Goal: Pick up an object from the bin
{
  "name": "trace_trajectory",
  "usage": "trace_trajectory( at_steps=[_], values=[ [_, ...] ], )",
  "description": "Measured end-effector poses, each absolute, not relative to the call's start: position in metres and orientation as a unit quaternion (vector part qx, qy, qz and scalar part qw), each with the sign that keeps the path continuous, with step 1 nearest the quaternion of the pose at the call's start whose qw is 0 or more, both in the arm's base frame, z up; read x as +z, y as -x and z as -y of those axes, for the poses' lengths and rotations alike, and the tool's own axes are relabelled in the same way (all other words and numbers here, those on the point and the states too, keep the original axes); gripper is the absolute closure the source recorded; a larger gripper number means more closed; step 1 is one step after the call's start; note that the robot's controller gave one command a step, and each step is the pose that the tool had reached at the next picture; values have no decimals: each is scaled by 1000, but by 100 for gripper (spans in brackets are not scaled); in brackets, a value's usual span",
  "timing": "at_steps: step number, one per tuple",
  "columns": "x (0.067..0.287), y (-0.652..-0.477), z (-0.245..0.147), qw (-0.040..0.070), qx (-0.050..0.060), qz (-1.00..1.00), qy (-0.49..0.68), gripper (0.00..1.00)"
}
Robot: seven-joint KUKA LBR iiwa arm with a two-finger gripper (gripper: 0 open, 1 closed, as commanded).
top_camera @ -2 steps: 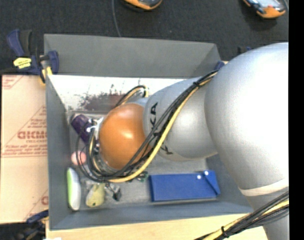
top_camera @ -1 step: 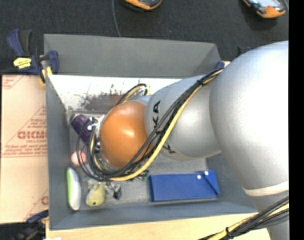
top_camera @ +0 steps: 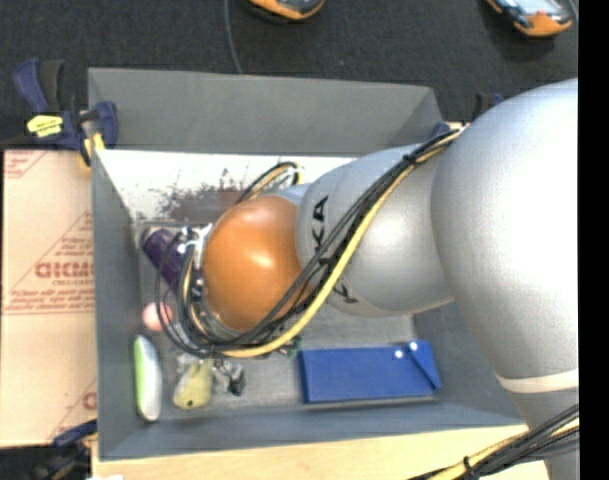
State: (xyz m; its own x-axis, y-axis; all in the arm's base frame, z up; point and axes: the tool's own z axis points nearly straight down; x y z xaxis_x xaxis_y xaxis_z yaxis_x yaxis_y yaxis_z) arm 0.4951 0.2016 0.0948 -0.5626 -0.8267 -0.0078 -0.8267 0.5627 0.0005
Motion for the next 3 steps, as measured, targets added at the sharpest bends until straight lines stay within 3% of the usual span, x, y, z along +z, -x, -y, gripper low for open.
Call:
trace_trajectory(
  at_steps=[3],
  values=[
    [133,-496,-201,5,2,-885,465,100]
  ],
)
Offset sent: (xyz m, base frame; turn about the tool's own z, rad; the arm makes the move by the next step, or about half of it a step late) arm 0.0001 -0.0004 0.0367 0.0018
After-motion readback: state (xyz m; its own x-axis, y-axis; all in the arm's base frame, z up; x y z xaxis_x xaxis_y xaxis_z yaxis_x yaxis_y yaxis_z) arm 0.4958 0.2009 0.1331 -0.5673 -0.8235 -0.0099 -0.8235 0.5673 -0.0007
